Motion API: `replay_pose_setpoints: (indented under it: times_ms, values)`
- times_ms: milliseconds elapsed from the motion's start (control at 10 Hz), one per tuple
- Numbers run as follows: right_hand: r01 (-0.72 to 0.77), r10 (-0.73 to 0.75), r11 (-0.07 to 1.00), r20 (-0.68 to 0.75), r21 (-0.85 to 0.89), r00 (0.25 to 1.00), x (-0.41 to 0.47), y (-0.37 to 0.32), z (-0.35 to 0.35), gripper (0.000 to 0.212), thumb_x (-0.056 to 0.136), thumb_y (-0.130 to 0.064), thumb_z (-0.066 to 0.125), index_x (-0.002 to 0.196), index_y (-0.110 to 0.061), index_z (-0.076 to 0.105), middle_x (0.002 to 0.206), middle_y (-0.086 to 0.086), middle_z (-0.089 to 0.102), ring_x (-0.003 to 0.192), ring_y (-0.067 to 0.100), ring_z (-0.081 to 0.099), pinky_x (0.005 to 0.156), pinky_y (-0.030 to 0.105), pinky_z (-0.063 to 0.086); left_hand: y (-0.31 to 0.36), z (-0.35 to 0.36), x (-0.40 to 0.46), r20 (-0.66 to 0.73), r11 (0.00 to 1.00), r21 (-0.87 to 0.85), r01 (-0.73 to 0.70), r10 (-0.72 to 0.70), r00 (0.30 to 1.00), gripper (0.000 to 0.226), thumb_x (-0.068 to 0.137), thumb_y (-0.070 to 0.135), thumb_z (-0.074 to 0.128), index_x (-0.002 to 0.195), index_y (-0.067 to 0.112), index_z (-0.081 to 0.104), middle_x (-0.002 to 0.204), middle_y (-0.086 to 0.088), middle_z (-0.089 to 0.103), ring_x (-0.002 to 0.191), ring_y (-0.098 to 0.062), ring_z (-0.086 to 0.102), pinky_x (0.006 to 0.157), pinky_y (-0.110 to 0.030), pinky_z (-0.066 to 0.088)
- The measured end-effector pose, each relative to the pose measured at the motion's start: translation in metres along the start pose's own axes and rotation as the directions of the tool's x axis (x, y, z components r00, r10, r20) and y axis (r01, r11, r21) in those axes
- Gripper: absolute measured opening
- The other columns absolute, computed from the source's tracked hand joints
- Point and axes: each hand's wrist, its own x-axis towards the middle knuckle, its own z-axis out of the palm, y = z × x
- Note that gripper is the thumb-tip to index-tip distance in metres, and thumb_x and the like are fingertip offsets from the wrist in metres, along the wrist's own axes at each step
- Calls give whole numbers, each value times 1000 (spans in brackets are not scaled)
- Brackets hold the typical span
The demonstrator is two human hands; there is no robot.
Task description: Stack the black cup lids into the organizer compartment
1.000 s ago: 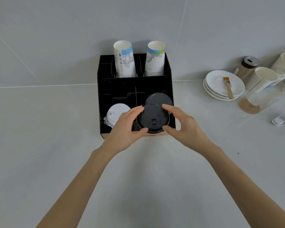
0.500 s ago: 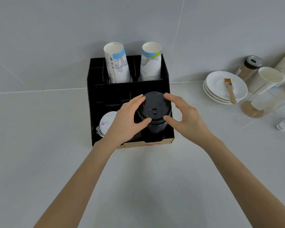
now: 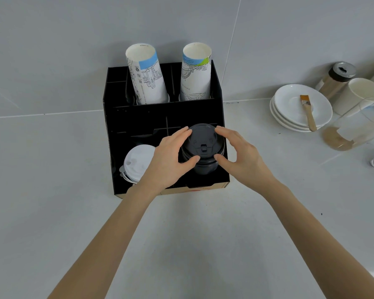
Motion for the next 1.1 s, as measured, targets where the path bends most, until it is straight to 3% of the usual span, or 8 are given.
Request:
replay_pose_setpoints:
  times_ms: [200,700,900,1100]
  values:
    - [-20,20,1000,-1,16,1000,-3,3,2,51,84,-6,55,130,-14,37,141,3,41,124,8,36,89,-11,17,-1,2,-1,3,1000,-5,-6,6,1000,61,82,24,61,134,19,31,148,1,31,134,-21,27,102,-21,18]
    - [-42,42,999,4,-23,999,-8,3,7,49,85,-7,54,131,-14,37,144,2,37,129,15,36,95,0,22,-7,8,-3,28,1000,9,3,-3,1000,61,83,26,59,135,20,29,149,2,28,135,-20,25,108,-29,21]
    - [-43,44,998,8,-46,999,-10,-3,6,46,87,-9,52,130,-15,39,146,2,33,133,16,32,105,20,24,-5,3,-6,52,1000,5,3,-3,999,61,84,26,58,136,19,28,151,0,24,137,-19,24,111,-33,22]
    - [-44,44,994,-6,-104,999,-12,-15,-2,46,88,-18,51,132,-18,36,148,1,31,134,18,30,105,23,22,1,-11,-11,-4,1000,10,-2,2,1000,56,87,28,52,136,16,27,151,-3,25,138,-18,23,113,-35,22]
